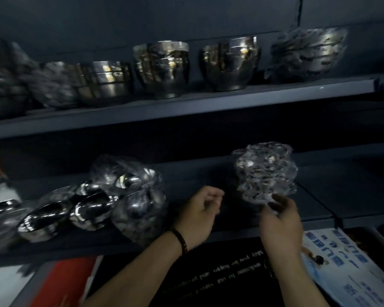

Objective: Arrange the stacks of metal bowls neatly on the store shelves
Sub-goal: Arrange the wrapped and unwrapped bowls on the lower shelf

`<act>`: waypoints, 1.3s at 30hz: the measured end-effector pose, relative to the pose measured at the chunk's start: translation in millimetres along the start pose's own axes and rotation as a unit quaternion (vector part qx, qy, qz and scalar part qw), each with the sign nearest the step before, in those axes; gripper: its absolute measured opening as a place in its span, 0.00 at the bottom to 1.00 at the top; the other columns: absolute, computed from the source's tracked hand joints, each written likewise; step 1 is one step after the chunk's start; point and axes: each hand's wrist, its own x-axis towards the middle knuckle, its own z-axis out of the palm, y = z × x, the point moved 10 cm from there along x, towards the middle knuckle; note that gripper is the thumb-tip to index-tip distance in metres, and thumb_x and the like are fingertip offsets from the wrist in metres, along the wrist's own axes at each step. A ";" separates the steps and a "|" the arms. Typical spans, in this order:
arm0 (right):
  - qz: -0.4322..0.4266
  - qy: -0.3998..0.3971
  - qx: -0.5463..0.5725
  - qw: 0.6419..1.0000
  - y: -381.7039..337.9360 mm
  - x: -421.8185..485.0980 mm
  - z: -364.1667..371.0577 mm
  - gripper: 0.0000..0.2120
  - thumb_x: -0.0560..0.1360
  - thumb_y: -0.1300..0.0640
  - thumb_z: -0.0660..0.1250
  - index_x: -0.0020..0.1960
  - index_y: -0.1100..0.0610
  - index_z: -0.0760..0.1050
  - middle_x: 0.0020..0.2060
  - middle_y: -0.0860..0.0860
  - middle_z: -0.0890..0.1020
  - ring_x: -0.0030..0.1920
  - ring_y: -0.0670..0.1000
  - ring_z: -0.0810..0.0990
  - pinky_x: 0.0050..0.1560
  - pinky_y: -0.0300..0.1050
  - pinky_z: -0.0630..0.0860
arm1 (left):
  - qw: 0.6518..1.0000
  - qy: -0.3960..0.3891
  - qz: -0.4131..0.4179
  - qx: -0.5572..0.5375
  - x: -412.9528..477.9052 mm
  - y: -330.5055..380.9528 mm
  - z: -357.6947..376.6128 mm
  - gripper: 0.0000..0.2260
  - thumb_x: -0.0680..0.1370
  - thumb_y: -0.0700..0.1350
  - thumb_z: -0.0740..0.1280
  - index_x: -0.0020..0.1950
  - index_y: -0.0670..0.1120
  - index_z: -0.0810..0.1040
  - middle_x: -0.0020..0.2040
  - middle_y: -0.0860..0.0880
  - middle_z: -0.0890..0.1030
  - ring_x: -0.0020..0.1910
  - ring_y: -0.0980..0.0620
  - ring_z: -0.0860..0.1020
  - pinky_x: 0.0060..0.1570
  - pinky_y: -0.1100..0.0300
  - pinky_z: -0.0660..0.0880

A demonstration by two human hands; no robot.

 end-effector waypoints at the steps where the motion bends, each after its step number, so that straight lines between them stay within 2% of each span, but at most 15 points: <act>1: 0.005 -0.002 0.002 1.000 1.8 -6.6 8.9 0.11 0.82 0.59 0.67 0.63 0.54 0.77 0.53 0.52 0.82 0.50 0.54 0.78 0.51 0.46 0.68 | 1.000 -0.013 0.008 0.019 -14.0 -5.2 -8.2 0.08 0.86 0.48 0.62 0.58 0.60 0.78 0.59 0.58 0.82 0.58 0.57 0.81 0.60 0.53 0.80; 4: 0.041 -0.062 0.024 0.997 10.1 -28.2 57.6 0.04 0.79 0.56 0.69 0.50 0.53 0.82 0.45 0.56 0.86 0.50 0.61 0.83 0.54 0.53 0.78 | 0.996 0.029 0.061 0.064 -51.5 -12.6 -51.0 0.07 0.83 0.46 0.67 0.56 0.59 0.80 0.54 0.62 0.83 0.55 0.62 0.81 0.59 0.61 0.79; 6: 0.064 -0.120 0.025 0.990 18.7 -41.4 94.4 0.04 0.74 0.51 0.70 0.44 0.50 0.83 0.40 0.53 0.86 0.50 0.63 0.86 0.59 0.64 0.82 | 0.985 0.116 0.098 0.086 -74.1 -10.4 -91.1 0.08 0.81 0.43 0.70 0.53 0.57 0.81 0.49 0.61 0.85 0.51 0.60 0.83 0.52 0.67 0.78; 8: 0.046 -0.179 0.027 0.982 18.5 -53.4 127.6 0.05 0.74 0.52 0.70 0.40 0.47 0.82 0.36 0.50 0.85 0.46 0.60 0.86 0.56 0.63 0.82 | 0.964 0.223 0.115 0.089 -94.0 -17.9 -134.2 0.09 0.79 0.39 0.72 0.50 0.54 0.82 0.46 0.58 0.85 0.46 0.57 0.83 0.45 0.70 0.77; 12: 0.004 -0.232 -0.011 0.973 13.9 -68.8 169.0 0.04 0.74 0.51 0.72 0.48 0.49 0.83 0.44 0.49 0.88 0.50 0.57 0.87 0.59 0.62 0.82 | 0.933 0.348 0.074 0.046 -112.6 -65.4 -198.5 0.13 0.77 0.38 0.73 0.54 0.55 0.79 0.51 0.52 0.82 0.47 0.55 0.82 0.47 0.61 0.79; 14: -0.021 -0.258 -0.047 0.965 12.0 -75.4 185.3 0.09 0.79 0.58 0.73 0.56 0.46 0.81 0.47 0.47 0.87 0.52 0.52 0.86 0.59 0.56 0.82 | 0.938 0.344 0.031 0.031 -109.2 -85.0 -211.0 0.13 0.78 0.40 0.72 0.58 0.54 0.78 0.52 0.55 0.81 0.49 0.61 0.81 0.47 0.66 0.77; 17: -0.097 -0.299 -0.088 0.945 -1.6 -89.7 208.2 0.20 0.81 0.60 0.71 0.59 0.34 0.78 0.53 0.38 0.84 0.56 0.39 0.83 0.58 0.37 0.78 | 0.950 0.313 -0.004 0.003 -95.7 -108.5 -215.1 0.15 0.81 0.42 0.70 0.62 0.59 0.78 0.53 0.59 0.83 0.51 0.64 0.81 0.48 0.67 0.74; 19: -0.142 -0.327 -0.130 0.925 -1.7 -98.6 225.1 0.23 0.80 0.56 0.71 0.67 0.31 0.76 0.61 0.42 0.80 0.60 0.42 0.82 0.63 0.42 0.78 | 0.959 0.282 -0.022 -0.002 -84.7 -123.5 -210.0 0.16 0.82 0.43 0.68 0.65 0.62 0.76 0.57 0.57 0.83 0.54 0.61 0.82 0.49 0.69 0.74; 21: -0.172 -0.346 -0.172 0.906 2.9 -105.3 238.4 0.25 0.80 0.54 0.70 0.72 0.34 0.73 0.61 0.46 0.78 0.61 0.46 0.81 0.66 0.45 0.77 | 0.964 0.264 -0.034 -0.008 -77.9 -132.4 -202.9 0.15 0.83 0.42 0.67 0.64 0.61 0.77 0.57 0.55 0.83 0.54 0.61 0.81 0.47 0.76 0.73; 23: -0.195 -0.350 -0.207 0.893 5.7 -109.7 246.0 0.22 0.80 0.55 0.71 0.70 0.38 0.76 0.59 0.46 0.76 0.59 0.44 0.78 0.65 0.38 0.74 | 0.966 0.256 -0.036 -0.009 -73.8 -137.4 -197.9 0.14 0.83 0.42 0.67 0.64 0.59 0.77 0.56 0.54 0.82 0.53 0.61 0.81 0.45 0.78 0.72; 26: -0.216 -0.336 -0.225 0.888 6.9 -106.6 247.8 0.16 0.80 0.56 0.72 0.59 0.37 0.74 0.53 0.47 0.75 0.52 0.40 0.76 0.53 0.27 0.70 | 0.970 0.242 -0.038 -0.002 -68.3 -142.5 -191.8 0.13 0.82 0.45 0.68 0.63 0.60 0.77 0.55 0.55 0.82 0.53 0.58 0.82 0.47 0.72 0.74; 30: -0.217 -0.311 -0.237 0.895 8.6 -92.0 237.1 0.11 0.80 0.55 0.71 0.55 0.41 0.73 0.51 0.46 0.75 0.53 0.47 0.76 0.56 0.40 0.74 | 0.977 0.210 -0.025 0.003 -57.6 -137.4 -179.0 0.13 0.81 0.43 0.70 0.61 0.59 0.78 0.55 0.55 0.82 0.50 0.64 0.82 0.45 0.73 0.76; 34: -0.215 -0.301 -0.240 0.897 11.2 -83.0 224.0 0.10 0.81 0.54 0.71 0.54 0.40 0.73 0.52 0.46 0.75 0.54 0.48 0.78 0.59 0.42 0.75 | 0.981 0.190 -0.027 -0.017 -46.0 -136.2 -166.8 0.12 0.81 0.43 0.70 0.57 0.60 0.79 0.57 0.56 0.81 0.50 0.67 0.81 0.47 0.73 0.77; 37: -0.210 -0.283 -0.245 0.903 13.7 -74.7 212.9 0.11 0.81 0.54 0.71 0.55 0.40 0.73 0.52 0.45 0.74 0.52 0.46 0.79 0.58 0.42 0.75 | 0.985 0.161 -0.041 -0.046 -38.5 -137.0 -157.0 0.17 0.81 0.39 0.69 0.56 0.64 0.79 0.53 0.62 0.84 0.53 0.62 0.83 0.57 0.54 0.83; 39: -0.213 -0.265 -0.247 0.908 12.3 -70.5 206.4 0.12 0.81 0.55 0.71 0.54 0.38 0.72 0.53 0.47 0.75 0.52 0.44 0.78 0.58 0.42 0.74 | 0.988 0.129 -0.050 -0.071 -36.2 -134.4 -149.2 0.20 0.82 0.38 0.68 0.58 0.65 0.79 0.52 0.70 0.82 0.54 0.63 0.83 0.61 0.49 0.82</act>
